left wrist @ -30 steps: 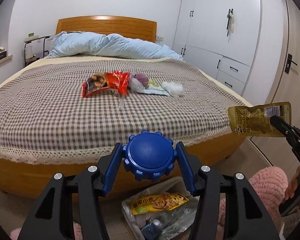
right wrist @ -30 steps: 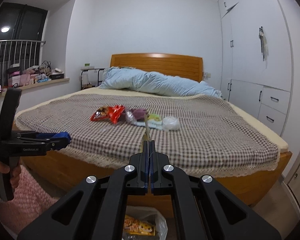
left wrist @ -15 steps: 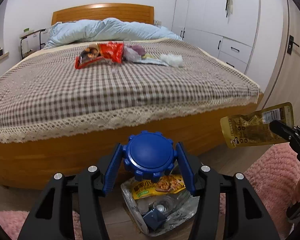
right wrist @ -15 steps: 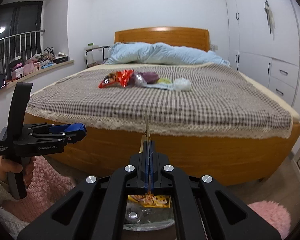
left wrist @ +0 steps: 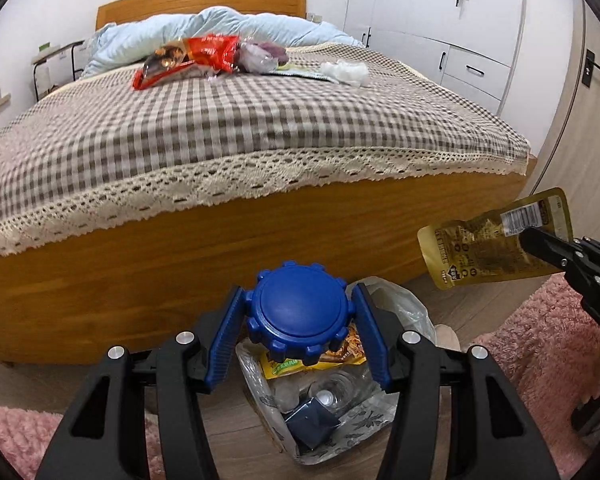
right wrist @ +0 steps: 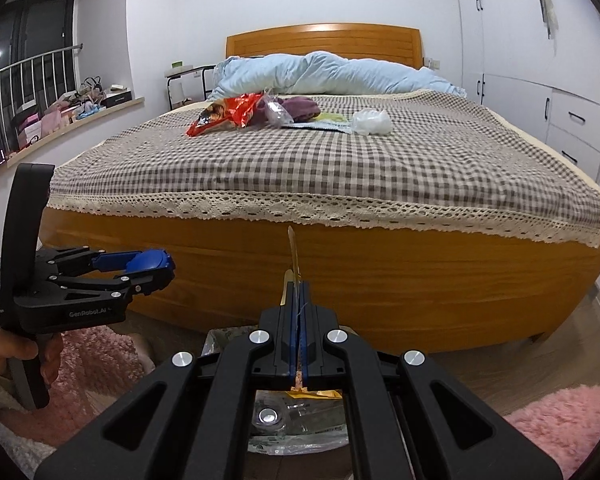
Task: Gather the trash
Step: 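Carry the blue lid and gold sachet toward the floor bin with both grippers, then lower the blue lid and gold sachet into the bin mouth with both grippers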
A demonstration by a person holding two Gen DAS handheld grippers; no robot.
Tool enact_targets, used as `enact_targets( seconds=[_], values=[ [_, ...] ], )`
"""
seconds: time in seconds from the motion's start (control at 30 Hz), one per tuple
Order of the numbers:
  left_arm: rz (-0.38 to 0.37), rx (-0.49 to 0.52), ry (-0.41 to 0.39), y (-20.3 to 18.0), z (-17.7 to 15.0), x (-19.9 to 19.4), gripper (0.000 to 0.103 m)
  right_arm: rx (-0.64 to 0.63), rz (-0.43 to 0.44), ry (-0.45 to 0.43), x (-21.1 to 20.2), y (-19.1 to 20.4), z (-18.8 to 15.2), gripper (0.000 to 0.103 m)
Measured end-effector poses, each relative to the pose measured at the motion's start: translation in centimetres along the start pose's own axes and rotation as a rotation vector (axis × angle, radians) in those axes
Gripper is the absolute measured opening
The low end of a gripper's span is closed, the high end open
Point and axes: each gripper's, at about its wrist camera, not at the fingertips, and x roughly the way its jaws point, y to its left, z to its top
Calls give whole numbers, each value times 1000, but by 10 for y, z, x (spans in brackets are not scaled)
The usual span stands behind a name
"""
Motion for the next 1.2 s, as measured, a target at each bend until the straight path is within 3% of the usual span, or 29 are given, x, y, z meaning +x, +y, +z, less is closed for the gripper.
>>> enact_targets(
  seconds=[0.5, 1.2],
  values=[
    [-72, -52, 46, 0, -5, 14, 52, -31, 15, 73, 23, 7, -8, 1],
    [-50, -24, 73, 3, -18, 41, 52, -75, 40, 134, 53, 11, -13, 1]
  ],
)
